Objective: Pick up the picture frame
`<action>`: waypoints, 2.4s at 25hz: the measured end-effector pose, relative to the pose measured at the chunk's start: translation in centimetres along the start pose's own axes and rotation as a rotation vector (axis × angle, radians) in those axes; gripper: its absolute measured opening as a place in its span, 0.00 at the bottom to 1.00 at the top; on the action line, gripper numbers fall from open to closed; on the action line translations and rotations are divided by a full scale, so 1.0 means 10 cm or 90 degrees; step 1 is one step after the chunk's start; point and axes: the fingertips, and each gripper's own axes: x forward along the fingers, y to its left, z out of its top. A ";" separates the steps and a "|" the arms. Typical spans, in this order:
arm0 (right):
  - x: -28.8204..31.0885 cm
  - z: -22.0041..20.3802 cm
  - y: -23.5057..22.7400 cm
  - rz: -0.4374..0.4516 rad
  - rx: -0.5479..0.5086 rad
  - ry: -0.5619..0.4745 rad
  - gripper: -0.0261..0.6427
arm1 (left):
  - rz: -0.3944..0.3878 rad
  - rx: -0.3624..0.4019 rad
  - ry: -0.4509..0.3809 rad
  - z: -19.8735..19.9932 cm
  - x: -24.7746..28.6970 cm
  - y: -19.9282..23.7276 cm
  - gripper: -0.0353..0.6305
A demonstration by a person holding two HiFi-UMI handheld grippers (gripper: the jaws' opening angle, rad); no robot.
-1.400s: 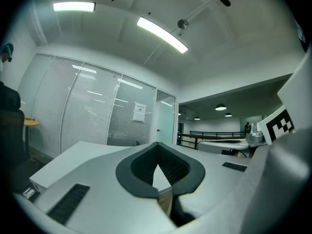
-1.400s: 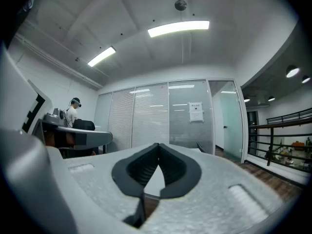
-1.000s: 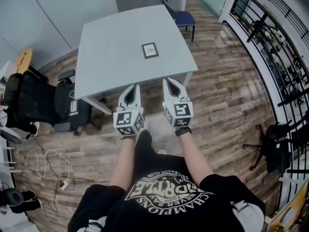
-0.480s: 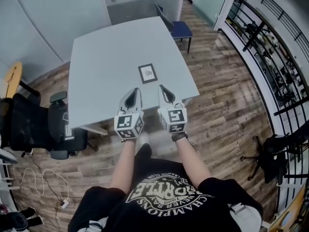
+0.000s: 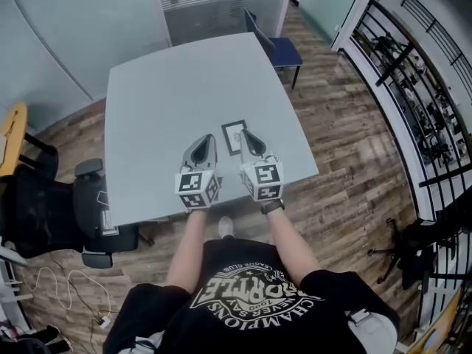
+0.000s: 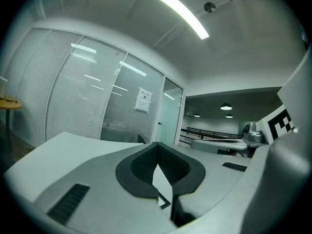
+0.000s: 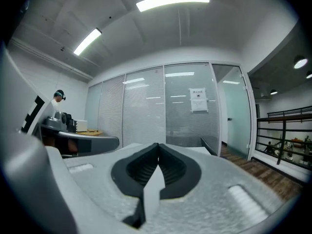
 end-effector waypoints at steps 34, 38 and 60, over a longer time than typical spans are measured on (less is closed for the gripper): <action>1.74 -2.31 -1.22 0.026 0.075 0.403 0.04 | -0.055 -0.120 0.349 -1.98 2.01 0.72 0.06; 1.88 -2.48 -1.25 0.042 0.080 0.431 0.07 | -0.040 -0.141 0.374 -2.16 2.11 0.83 0.06; 1.81 -3.28 -1.44 0.101 0.161 0.538 0.25 | 0.004 -0.256 0.488 -2.95 2.21 0.71 0.29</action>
